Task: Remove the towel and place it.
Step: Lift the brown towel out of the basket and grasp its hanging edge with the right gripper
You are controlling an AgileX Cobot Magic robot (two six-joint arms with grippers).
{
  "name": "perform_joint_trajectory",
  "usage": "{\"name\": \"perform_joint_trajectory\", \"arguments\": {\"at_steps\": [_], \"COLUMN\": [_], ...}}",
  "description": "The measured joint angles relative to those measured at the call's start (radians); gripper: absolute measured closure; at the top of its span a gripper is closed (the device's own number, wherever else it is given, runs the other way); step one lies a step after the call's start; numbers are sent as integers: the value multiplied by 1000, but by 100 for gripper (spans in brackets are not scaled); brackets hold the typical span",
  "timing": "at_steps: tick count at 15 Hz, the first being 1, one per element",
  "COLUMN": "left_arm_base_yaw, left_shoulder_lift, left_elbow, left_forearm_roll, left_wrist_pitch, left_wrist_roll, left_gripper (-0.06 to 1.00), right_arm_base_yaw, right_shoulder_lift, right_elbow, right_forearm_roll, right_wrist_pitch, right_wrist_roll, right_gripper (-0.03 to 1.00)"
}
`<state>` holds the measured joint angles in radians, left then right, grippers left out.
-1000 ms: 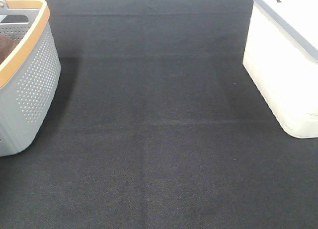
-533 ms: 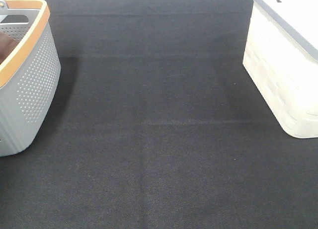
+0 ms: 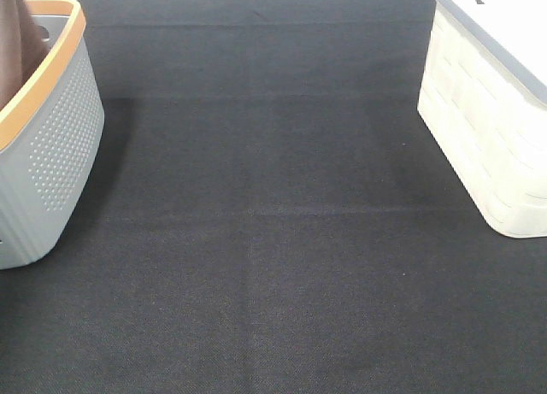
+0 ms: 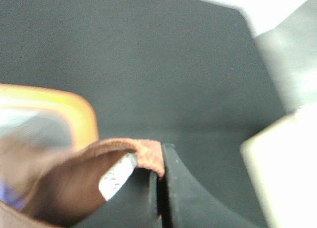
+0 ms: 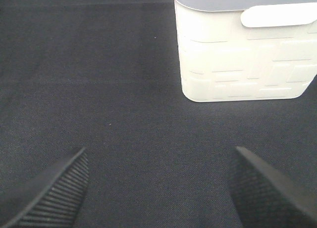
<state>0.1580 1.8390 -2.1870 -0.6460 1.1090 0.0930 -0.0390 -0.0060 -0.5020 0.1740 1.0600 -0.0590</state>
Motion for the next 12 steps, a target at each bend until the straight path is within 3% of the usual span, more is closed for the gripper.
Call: {"name": "perform_joint_trajectory", "arguments": {"at_steps": [2, 6, 8, 12], "left_arm_base_yaw": [0, -18, -66, -262], "left_shoulder_lift": [-19, -49, -70, -81], "left_elbow": [0, -5, -7, -8], "left_forearm_roll": [-175, -403, -443, -436], "left_wrist_pitch": [-45, -116, -178, -356], "left_wrist_roll": [55, 130, 163, 235], "left_gripper": [94, 94, 94, 94], "right_arm_base_yaw": [0, 0, 0, 0], "right_shoulder_lift": [0, 0, 0, 0], "right_elbow": [0, 0, 0, 0], "right_forearm_roll": [0, 0, 0, 18], "right_wrist_pitch": [0, -1, -1, -3], "right_wrist_roll": [0, 0, 0, 0], "right_gripper": [23, 23, 23, 23]}}
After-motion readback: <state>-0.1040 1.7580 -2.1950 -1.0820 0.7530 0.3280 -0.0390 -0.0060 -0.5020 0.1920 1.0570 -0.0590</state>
